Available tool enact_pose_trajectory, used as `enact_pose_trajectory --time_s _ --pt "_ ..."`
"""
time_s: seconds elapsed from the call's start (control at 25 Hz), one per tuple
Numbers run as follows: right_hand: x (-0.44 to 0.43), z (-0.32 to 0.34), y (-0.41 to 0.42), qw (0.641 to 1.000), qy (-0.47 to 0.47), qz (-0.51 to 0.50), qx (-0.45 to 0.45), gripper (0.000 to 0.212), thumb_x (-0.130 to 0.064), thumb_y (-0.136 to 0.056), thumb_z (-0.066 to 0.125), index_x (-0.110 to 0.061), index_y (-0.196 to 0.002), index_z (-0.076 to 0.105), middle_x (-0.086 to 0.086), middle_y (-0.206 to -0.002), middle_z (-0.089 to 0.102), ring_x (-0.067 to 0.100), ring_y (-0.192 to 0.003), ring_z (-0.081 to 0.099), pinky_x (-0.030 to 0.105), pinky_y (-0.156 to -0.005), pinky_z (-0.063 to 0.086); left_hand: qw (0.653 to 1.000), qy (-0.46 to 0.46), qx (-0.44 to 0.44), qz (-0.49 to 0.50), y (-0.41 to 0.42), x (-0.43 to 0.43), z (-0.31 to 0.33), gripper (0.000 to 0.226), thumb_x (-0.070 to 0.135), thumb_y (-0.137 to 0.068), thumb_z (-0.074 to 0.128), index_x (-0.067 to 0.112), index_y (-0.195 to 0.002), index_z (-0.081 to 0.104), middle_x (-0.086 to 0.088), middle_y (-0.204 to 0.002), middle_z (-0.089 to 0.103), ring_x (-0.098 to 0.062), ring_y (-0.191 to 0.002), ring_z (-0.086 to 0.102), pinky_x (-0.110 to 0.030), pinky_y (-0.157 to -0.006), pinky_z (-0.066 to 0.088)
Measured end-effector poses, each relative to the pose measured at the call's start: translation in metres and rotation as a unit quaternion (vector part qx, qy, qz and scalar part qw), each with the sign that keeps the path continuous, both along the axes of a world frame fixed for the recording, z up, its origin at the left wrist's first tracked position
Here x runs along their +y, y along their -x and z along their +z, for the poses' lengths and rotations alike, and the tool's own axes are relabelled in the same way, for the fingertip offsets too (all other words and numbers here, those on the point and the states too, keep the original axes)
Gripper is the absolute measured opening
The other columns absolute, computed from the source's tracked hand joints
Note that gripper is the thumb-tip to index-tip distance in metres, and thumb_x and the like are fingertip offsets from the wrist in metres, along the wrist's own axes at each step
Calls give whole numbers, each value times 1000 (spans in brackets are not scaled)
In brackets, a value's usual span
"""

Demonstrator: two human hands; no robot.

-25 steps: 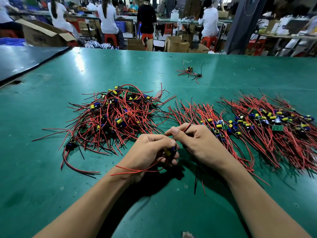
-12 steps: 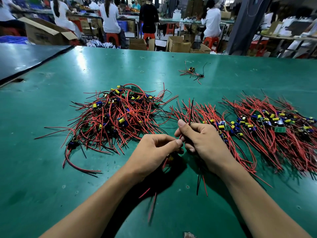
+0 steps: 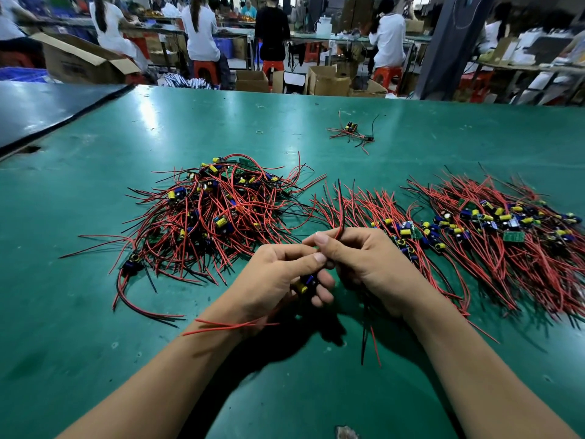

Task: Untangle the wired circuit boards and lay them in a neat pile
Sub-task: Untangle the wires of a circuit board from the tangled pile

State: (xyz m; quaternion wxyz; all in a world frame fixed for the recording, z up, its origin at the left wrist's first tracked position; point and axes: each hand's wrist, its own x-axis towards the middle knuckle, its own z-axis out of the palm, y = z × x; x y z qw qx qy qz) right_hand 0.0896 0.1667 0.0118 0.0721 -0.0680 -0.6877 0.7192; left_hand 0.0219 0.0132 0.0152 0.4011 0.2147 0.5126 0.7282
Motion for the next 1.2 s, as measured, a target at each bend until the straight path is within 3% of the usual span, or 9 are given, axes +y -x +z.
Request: enact_pose_trajectory --time_s 0.08,0.16,0.2,0.4,0.52,0.72,0.88,0.96,1.2 --pt "-1 1 0 998 -21 -39 32 39 -48 -80 76 -13 -96 78 23 -64 53 26 -61 45 40 -63 43 1000 -5 -14 -2 1 1 3 17 10 -81 62 -5 -86 64 -14 -63 65 -23 -49 63 -25 -45 49" --pt "-3 2 0 989 -83 -103 63 33 -47 -85 71 -15 -91 79 -7 -46 46 9 -42 34 17 -45 31 1000 -6 -12 -3 1 1 4 16 9 -83 61 -7 -87 63 -14 -63 65 -22 -49 63 -24 -46 50" --pt "-2 3 1 982 -111 -135 78 30 -44 -88 69 -15 -89 79 -13 -44 45 4 -39 31 16 -41 26 1000 -7 -11 -5 1 1 5 15 8 -85 60 -7 -86 63 -14 -63 65 -22 -48 63 -24 -46 50" --pt "1 1 8 946 -160 -259 110 26 -37 -96 65 -17 -84 77 -21 -43 49 -2 -42 46 7 -47 32 1000 -8 0 -15 -3 4 5 14 3 -91 56 -5 -83 64 -15 -63 65 -21 -48 63 -24 -46 50" --pt "2 -1 10 944 -93 -300 100 33 -43 -95 66 -17 -76 75 -13 -40 36 7 -40 30 22 -45 26 1000 -6 11 -21 -4 6 5 13 4 -90 57 -6 -86 63 -14 -64 66 -21 -49 63 -23 -47 50" --pt "2 5 10 949 92 -293 74 38 -39 -97 63 -11 -73 69 -7 -47 33 6 -35 26 15 -34 22 999 8 42 -27 -6 5 3 13 4 -92 57 -6 -87 64 -14 -66 66 -21 -51 63 -24 -49 50" --pt "-1 10 12 919 315 -235 17 46 -38 -101 55 -10 -66 64 -6 -54 35 2 -31 25 16 -27 20 998 25 62 -3 -5 2 -2 15 2 -95 53 -7 -88 62 -14 -64 65 -21 -50 63 -24 -49 51" --pt "-4 8 13 910 357 -212 -2 42 -40 -100 54 -10 -71 60 -6 -55 35 1 -31 25 15 -27 20 997 33 65 20 -3 2 -6 15 2 -95 52 -7 -88 62 -12 -62 65 -21 -48 62 -24 -48 50" --pt "-9 1 4 995 58 -81 -28 29 -43 -79 74 -15 -84 70 -2 -56 50 7 -37 36 16 -36 32 999 28 28 34 4 2 -9 15 6 -90 56 1 -81 67 -13 -58 62 -23 -44 60 -24 -45 49"
